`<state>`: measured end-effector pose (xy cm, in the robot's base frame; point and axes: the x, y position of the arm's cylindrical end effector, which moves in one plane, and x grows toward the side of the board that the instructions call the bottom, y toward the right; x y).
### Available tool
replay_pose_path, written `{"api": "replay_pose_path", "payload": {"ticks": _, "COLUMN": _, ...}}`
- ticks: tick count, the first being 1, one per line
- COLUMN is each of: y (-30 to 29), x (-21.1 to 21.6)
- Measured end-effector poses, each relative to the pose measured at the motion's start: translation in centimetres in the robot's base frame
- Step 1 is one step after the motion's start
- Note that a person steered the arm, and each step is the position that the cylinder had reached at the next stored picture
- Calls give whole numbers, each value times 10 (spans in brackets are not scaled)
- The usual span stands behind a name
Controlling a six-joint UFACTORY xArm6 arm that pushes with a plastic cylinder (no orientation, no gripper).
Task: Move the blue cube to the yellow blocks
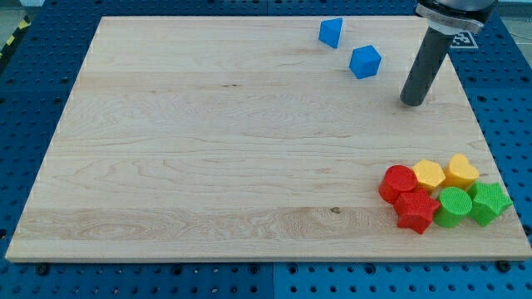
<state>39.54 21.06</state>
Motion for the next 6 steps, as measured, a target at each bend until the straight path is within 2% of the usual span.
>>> {"api": "replay_pose_path", "payload": {"ticks": 1, "y": 24, "x": 7}}
{"api": "replay_pose_path", "payload": {"ticks": 3, "y": 15, "x": 14}}
{"api": "replay_pose_path", "payload": {"ticks": 4, "y": -1, "x": -13}}
{"api": "replay_pose_path", "payload": {"ticks": 5, "y": 6, "x": -45}}
{"api": "replay_pose_path", "payload": {"ticks": 6, "y": 5, "x": -102}}
